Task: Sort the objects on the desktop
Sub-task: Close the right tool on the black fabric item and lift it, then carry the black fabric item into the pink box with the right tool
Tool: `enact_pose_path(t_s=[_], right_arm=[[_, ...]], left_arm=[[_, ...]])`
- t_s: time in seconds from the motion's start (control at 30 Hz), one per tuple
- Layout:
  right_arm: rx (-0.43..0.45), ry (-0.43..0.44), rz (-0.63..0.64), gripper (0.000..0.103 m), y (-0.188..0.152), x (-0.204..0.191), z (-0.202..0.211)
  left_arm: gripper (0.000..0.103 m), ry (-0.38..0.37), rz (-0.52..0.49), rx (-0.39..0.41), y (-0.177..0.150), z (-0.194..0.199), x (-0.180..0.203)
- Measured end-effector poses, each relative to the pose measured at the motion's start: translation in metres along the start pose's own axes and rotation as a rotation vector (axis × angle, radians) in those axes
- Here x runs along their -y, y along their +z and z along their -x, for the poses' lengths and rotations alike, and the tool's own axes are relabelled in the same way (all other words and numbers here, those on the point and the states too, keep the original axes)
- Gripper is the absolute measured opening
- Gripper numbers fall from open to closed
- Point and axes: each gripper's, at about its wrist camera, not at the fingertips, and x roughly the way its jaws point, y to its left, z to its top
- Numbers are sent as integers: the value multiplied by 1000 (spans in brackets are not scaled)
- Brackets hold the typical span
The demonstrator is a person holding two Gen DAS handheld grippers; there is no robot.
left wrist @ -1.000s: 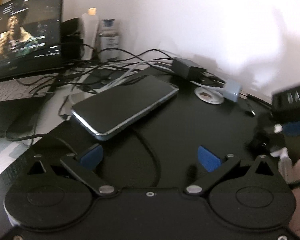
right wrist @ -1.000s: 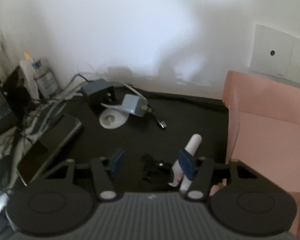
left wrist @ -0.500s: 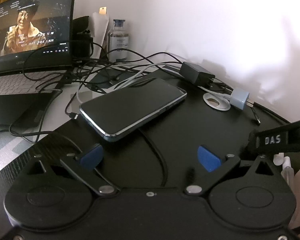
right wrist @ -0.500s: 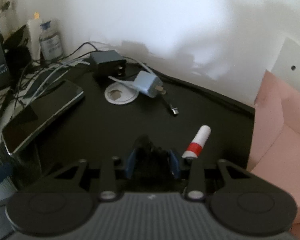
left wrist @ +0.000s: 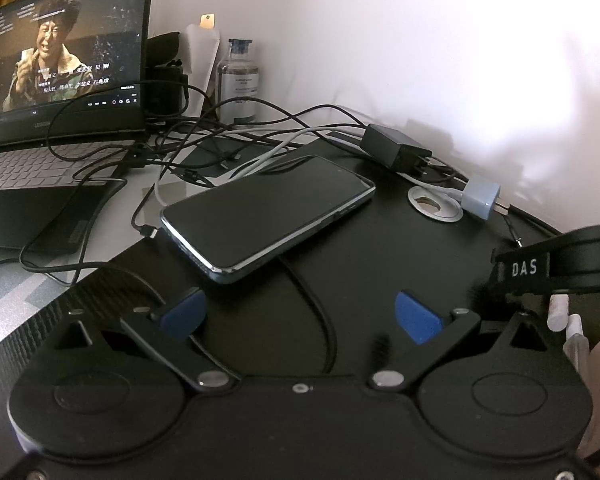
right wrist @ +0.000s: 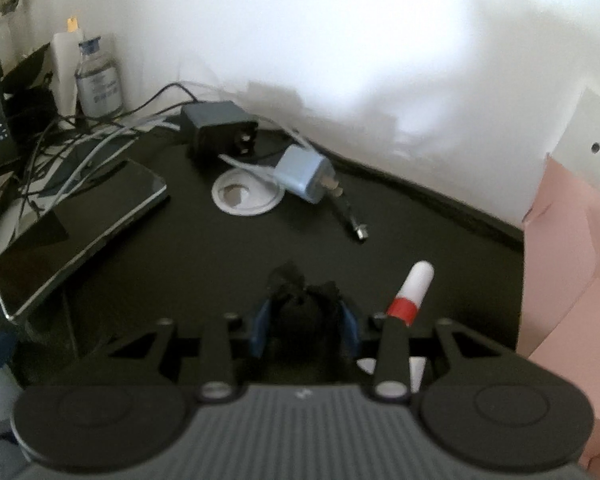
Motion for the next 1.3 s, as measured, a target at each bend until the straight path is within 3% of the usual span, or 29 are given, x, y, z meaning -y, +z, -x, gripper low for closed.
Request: enact_pose_path(t_s=[0.27,0.53,0.87,1.07,1.2,1.3], right_arm=[[60,15,-5,32,-1,6,19],[140,48,-20,32,0,30,68],[219,114,-99,32,-51,93,150],[179,66,-182,32,-95,137,164],[89,-12,-244,32,-114,162,143],[49,-23,-286,32,-120,172,125]], left_arm=[[103,-8,-4,-1,1,0,-2],[103,-22,-12,-2,1,1,-2],[103,-45,-55,32,-1,8,5],[103,-84,-76,40,-3,12,11],[103,-117,-105,49,-5,15,16],[103,-133,-134,59,-8,16,21]])
